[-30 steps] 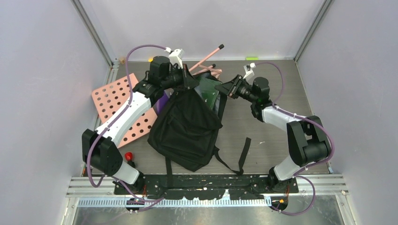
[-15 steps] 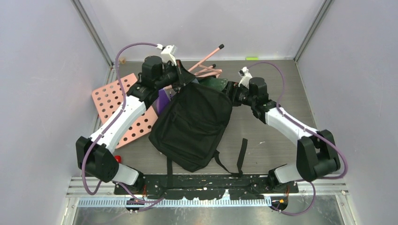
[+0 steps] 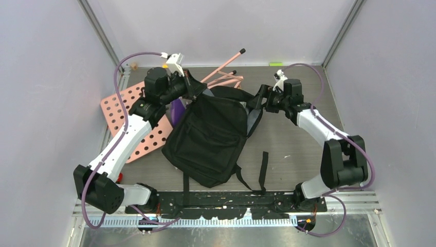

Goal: Pack the student bag
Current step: Adjust the student bag at the center of the board.

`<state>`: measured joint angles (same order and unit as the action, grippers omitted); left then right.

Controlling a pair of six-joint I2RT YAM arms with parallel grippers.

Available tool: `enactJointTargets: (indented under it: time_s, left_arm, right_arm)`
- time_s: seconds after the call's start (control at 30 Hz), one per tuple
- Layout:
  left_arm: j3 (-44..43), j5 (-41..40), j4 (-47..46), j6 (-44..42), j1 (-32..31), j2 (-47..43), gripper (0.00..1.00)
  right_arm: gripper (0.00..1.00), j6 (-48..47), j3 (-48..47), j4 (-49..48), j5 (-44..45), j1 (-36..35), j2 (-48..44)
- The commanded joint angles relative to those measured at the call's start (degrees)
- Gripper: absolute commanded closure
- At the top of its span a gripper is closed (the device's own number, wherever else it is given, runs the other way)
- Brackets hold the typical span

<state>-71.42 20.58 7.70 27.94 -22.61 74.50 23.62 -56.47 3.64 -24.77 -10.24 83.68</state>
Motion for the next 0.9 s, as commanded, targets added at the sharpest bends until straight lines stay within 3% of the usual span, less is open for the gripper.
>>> enactJointTargets:
  time_s: [0.0,0.2,0.27,0.37,0.4,0.47,0.53,0.87]
  left_arm:
    - [-0.3,-0.1,-5.2,-1.3,1.2,-3.4,1.00]
    - [-0.6,0.9,-5.0,-0.9,1.3,-3.3,1.00]
    - [-0.8,1.1,-5.0,-0.7,1.3,-3.3,1.00]
    - [-1.3,1.7,-4.6,-1.2,1.3,-3.6,1.00]
    - [-1.5,2.1,-4.3,-1.8,1.3,-3.8,1.00]
    - [-1.7,2.8,-3.8,-3.2,1.3,-4.3,1.00]
    - [-1.8,3.5,-3.4,-4.4,1.4,-4.9,1.00]
    - [-4.0,11.7,-4.1,-9.7,1.4,-6.4,1.00]
  right_arm:
    - [0.12,-0.2,-2.5,-5.4,-5.7,0.2,5.1]
    - [0.12,1.8,-4.3,-11.6,-11.6,-2.2,11.9]
    - [0.17,1.8,-5.6,-11.8,-12.0,-2.9,14.3]
    - [0.53,3.2,-6.7,-13.0,-12.6,-3.1,16.7]
    - [0.71,3.4,-7.1,-13.1,-12.8,-3.1,16.5]
    - [0.93,3.8,-7.4,-13.0,-12.8,-3.1,14.8]
    - [0.99,4.0,-7.7,-12.6,-12.3,-3.1,12.2]
    - [0.99,-1.5,-14.2,1.7,-0.9,-3.1,-7.1]
